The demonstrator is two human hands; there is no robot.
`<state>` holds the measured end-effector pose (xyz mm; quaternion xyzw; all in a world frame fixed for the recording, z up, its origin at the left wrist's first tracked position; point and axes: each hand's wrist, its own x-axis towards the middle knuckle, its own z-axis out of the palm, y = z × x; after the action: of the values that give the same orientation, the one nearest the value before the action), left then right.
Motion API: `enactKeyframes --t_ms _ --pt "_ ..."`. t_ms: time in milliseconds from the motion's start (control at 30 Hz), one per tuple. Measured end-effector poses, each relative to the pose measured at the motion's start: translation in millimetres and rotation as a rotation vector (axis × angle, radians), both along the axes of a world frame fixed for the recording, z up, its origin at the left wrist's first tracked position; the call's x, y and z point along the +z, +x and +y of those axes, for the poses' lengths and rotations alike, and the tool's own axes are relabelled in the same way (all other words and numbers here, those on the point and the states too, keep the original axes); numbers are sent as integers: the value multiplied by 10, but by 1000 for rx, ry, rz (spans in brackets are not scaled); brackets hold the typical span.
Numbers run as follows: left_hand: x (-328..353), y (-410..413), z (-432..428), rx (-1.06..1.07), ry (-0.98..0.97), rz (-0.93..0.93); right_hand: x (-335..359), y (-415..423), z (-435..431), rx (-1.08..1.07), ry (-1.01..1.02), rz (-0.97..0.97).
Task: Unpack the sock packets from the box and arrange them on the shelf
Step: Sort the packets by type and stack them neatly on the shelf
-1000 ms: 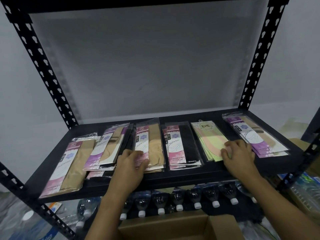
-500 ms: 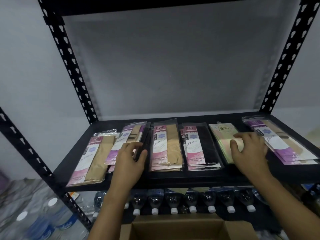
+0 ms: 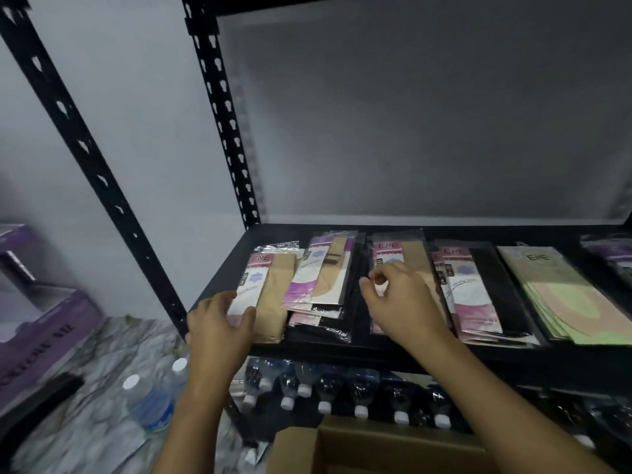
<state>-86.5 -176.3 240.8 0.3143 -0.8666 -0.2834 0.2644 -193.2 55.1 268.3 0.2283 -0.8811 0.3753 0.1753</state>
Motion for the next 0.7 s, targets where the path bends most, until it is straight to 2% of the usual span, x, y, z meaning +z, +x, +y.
enactKeyframes --t_ms 200,333,533,700 --pt "-115 105 -167 40 -14 -212 -151 -46 -535 -22 202 -171" --pt "-112 112 -242 7 63 -176 -199 -102 -661 -56 243 -235" --pt "-50 137 -305 -24 243 -123 -143 -235 -618 -66 119 -437" --pt "-16 186 -299 0 376 -64 -122 -190 -586 38 -272 -685"
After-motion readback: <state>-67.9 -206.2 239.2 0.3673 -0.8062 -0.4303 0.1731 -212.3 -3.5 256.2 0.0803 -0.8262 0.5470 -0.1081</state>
